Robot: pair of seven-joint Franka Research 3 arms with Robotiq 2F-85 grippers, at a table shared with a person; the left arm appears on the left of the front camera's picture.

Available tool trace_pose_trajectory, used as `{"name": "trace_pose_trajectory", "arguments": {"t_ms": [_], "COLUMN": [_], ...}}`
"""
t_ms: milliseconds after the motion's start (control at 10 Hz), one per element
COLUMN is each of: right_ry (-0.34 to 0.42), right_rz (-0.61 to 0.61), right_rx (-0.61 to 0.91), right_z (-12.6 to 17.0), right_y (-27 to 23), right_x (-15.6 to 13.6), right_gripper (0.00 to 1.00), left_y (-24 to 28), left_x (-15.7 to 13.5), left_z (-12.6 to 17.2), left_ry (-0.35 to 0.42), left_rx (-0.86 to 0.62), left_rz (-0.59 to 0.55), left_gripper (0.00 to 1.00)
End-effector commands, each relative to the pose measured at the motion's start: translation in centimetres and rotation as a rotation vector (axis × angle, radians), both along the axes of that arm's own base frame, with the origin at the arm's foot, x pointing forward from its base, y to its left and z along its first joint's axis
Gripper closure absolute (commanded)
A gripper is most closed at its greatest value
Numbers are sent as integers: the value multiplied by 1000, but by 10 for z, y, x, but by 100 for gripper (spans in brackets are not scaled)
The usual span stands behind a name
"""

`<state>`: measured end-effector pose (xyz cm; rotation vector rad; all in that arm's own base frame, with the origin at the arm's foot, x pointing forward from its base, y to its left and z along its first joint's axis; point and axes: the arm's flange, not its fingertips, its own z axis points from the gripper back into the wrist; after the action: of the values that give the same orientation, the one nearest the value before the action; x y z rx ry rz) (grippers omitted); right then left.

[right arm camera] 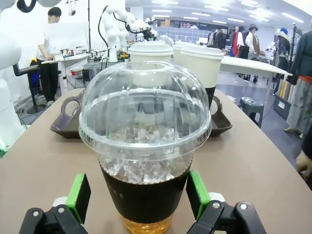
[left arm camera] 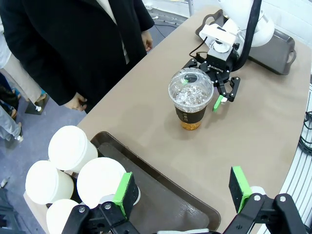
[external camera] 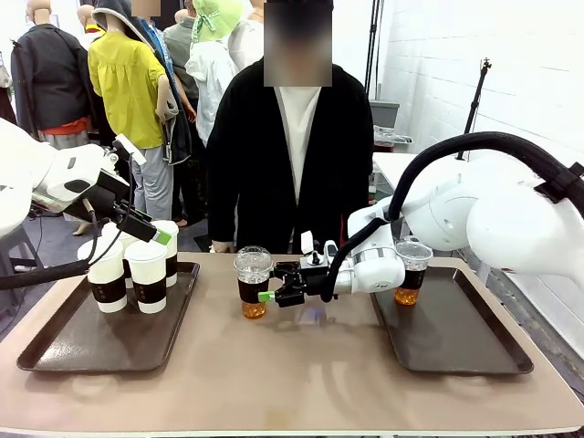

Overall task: Distribute the coffee onto the tray.
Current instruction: Pick up another iced Americano from the middle of the table and place it on the right Handle tray.

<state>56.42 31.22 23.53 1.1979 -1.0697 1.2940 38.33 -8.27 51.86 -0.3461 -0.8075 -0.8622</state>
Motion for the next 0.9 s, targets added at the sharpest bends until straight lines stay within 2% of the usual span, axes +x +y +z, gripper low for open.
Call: {"name": "trace_pose_trajectory", "arguments": {"t_ms": [0,400,500,600,700,800], "right_ry": [26,38,61,76,24,37], "right_rz": [-40,-37,-27,-24,-29,-25], "right_rx": [22,9,10,-9,16,17], "right_z": [-5,-8,-8,-8,-8,-8], "right_y": [15,23,23,24,24,23], "right_x": [7,9,10,9,8,8], "right_gripper": [0,0,0,17,37,37], "left_y": [3,3,3,3,3,3], "left_x": [3,3,3,3,3,3], "left_z": [-3,-3,-3,-3,-3,-3], "left_ry": [-4,-4,-4,-4,-4,-4], "left_rx": [-6,-6,-6,-6,-6,-6], "left_rz": [-20,-20,-20,-20,-20,-20], "left_gripper": [0,0,0,0,0,0]}}
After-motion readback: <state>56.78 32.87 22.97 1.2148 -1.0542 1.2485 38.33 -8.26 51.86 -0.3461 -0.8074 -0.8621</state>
